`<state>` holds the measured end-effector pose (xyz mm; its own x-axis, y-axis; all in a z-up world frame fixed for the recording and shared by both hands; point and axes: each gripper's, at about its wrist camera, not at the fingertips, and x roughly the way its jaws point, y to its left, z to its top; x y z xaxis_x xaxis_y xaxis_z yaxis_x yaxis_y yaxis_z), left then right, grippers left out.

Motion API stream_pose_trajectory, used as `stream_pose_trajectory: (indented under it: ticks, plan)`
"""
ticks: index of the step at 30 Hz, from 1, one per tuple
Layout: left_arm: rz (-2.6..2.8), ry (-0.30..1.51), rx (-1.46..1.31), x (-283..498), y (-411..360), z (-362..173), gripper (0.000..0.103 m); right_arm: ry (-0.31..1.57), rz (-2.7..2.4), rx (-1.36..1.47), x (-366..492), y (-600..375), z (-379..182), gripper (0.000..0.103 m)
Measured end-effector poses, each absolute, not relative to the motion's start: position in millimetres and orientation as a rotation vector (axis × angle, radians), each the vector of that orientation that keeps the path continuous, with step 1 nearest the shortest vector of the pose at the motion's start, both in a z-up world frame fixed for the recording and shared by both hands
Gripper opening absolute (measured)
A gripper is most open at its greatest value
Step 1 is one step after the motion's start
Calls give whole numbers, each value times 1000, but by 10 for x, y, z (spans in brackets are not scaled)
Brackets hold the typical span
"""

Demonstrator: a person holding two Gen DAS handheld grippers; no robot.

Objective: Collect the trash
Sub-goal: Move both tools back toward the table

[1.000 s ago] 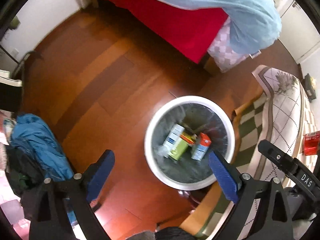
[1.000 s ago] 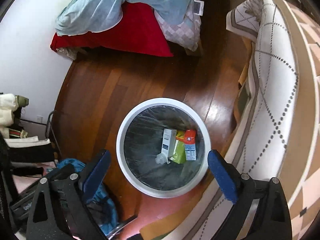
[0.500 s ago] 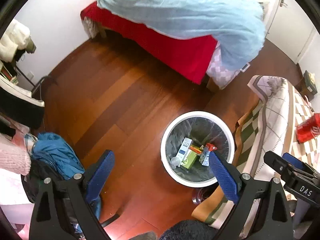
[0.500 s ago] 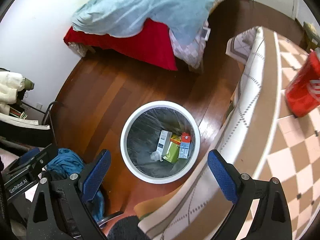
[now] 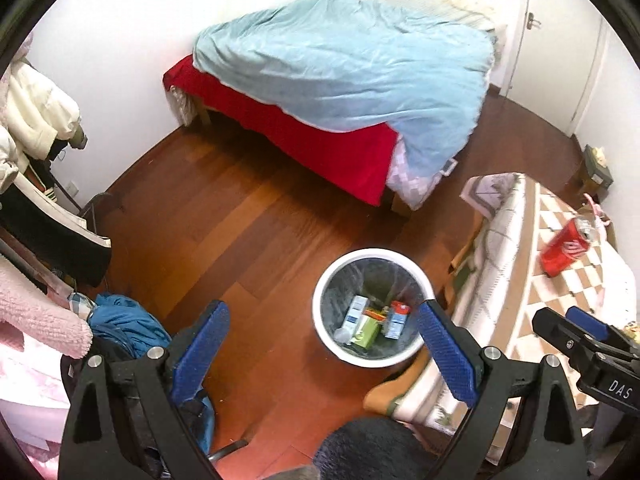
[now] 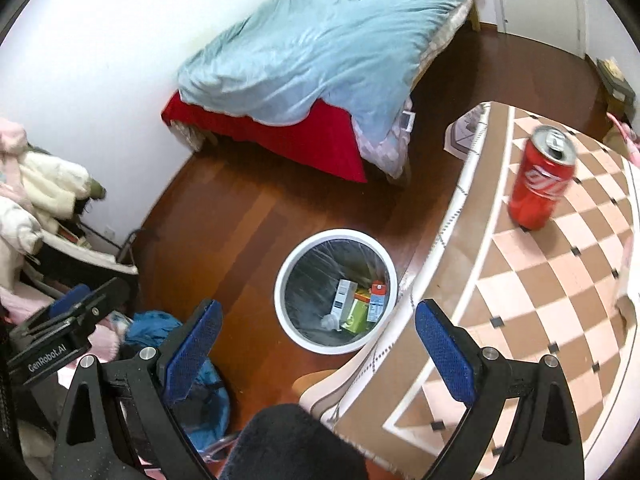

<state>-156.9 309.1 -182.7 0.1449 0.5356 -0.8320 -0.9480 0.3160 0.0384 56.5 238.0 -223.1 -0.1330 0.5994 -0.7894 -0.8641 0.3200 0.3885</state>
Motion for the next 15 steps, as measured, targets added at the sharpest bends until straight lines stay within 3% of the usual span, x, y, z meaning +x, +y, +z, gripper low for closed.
stream_pose_trajectory:
  ticks: [7, 15]
  plan:
    - [1064, 864, -541, -979, 2655, -1764, 96, 1139, 1187, -136, 1120, 1631, -2051, 98]
    - [821, 997, -513, 510, 2045, -2263, 96, 1160, 825, -35, 2470, 477, -2235, 99]
